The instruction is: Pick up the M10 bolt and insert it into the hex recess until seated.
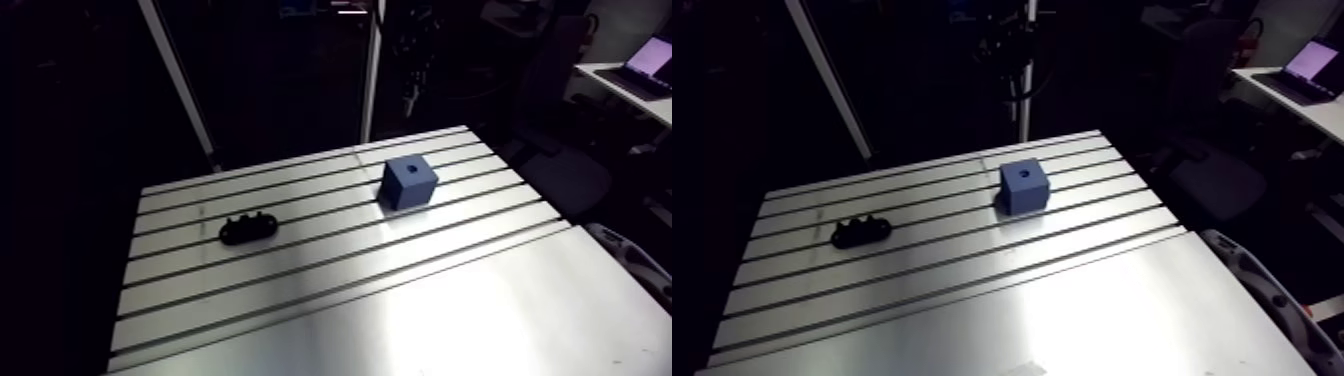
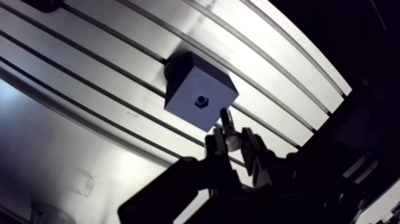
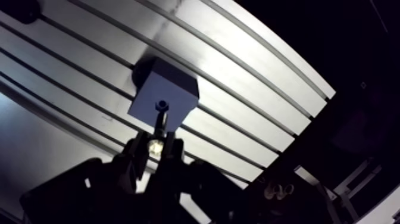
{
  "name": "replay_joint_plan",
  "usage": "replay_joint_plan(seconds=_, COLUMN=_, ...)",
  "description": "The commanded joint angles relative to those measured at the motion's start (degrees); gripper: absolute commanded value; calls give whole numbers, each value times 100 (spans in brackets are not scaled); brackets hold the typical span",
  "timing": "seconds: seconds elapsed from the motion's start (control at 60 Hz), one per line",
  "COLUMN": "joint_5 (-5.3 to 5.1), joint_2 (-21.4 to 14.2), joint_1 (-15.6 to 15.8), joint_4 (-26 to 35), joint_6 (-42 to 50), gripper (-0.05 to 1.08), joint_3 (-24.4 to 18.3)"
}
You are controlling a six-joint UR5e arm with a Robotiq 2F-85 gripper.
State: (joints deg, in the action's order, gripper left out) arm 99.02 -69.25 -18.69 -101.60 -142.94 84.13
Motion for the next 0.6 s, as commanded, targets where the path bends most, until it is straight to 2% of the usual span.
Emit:
replay_joint_plan(seconds=0.017, joint_5=8, joint_2=21, joint_1=-73, joint_4=-13, joint_6=-10, gripper=84, joint_3=89)
replay_joint_plan(seconds=0.6, joint_5=-8, joint_2=30, joint_1=-229, joint_4=-251, joint_6=-39, gripper=84, joint_3=581)
